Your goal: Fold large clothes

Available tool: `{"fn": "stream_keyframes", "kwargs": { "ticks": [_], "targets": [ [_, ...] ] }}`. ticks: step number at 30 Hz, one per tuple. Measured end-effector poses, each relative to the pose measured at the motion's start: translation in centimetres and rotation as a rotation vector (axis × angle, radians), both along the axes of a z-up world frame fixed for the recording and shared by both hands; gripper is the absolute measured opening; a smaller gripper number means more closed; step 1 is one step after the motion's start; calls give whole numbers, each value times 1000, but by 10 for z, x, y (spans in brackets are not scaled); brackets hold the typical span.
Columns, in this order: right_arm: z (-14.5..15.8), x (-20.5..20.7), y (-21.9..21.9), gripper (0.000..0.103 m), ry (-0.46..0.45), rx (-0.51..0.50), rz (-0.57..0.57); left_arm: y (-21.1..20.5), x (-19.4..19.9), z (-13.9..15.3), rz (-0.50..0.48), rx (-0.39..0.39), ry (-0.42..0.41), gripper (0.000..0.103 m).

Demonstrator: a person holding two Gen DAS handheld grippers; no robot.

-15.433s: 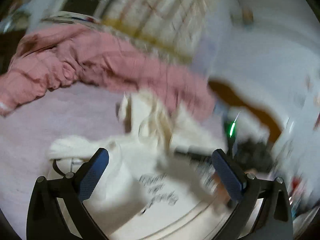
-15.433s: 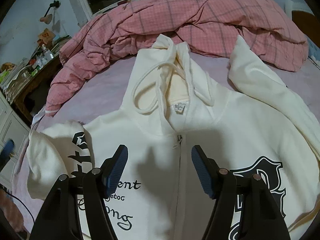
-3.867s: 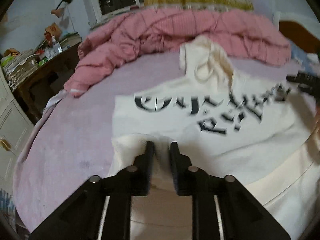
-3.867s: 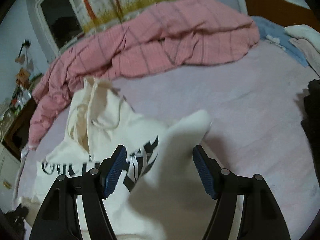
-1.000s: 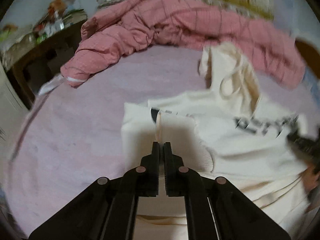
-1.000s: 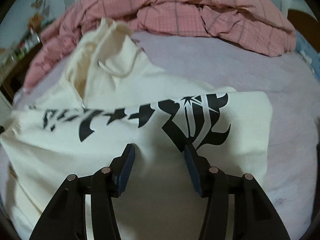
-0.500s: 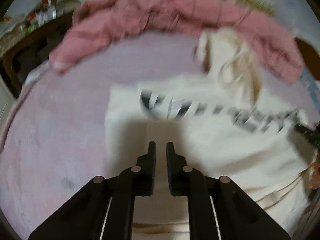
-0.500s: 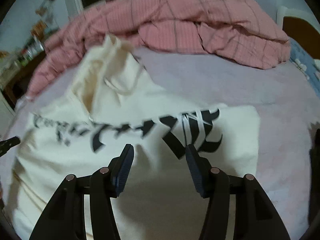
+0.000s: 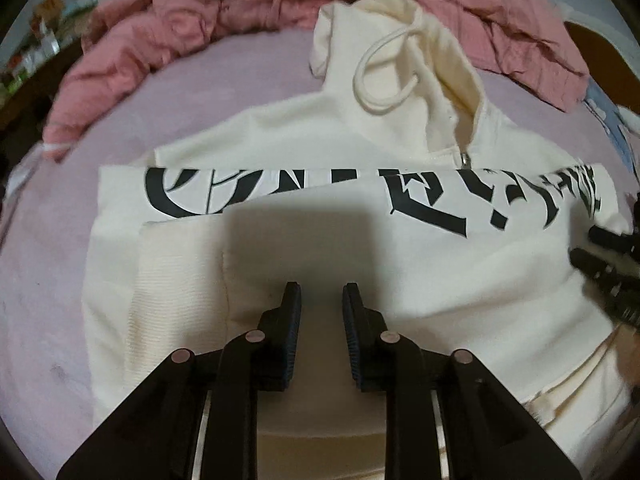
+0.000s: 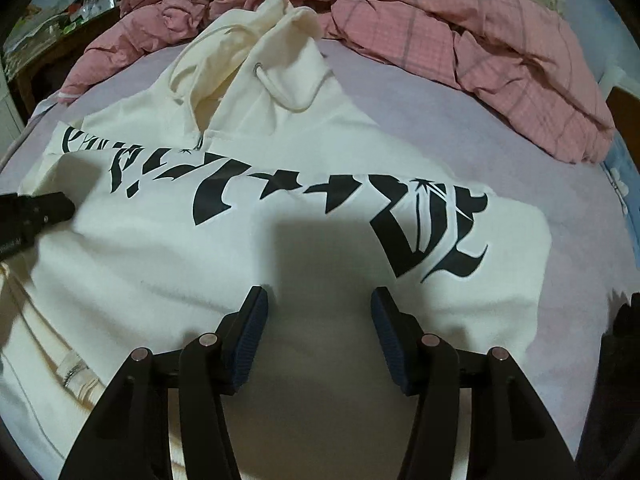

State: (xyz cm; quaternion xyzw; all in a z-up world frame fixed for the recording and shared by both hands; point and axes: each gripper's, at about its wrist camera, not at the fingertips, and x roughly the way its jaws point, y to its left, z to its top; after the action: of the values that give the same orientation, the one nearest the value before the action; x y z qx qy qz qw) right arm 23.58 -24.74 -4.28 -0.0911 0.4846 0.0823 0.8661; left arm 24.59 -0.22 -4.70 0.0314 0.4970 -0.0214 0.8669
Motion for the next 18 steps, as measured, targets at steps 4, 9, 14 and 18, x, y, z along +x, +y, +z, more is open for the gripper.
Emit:
{"fn": "stream_keyframes", "kwargs": {
  "ticks": [4,9,14,18],
  "targets": [
    [21,-16,-9,55,-25,79,-11,-5,-25,18,-23,35,-86,20],
    [5,-44,6,55,24,28,43,-20,-53,23,-116,37,-99,20],
    [3,-67,-3,55,9,73,13,-21,-55,-2,-102,65,-27,20],
    [19,-91,-17,55,-48,94,-30,-10,-73,19,-66,31,-96,20]
  ]
}}
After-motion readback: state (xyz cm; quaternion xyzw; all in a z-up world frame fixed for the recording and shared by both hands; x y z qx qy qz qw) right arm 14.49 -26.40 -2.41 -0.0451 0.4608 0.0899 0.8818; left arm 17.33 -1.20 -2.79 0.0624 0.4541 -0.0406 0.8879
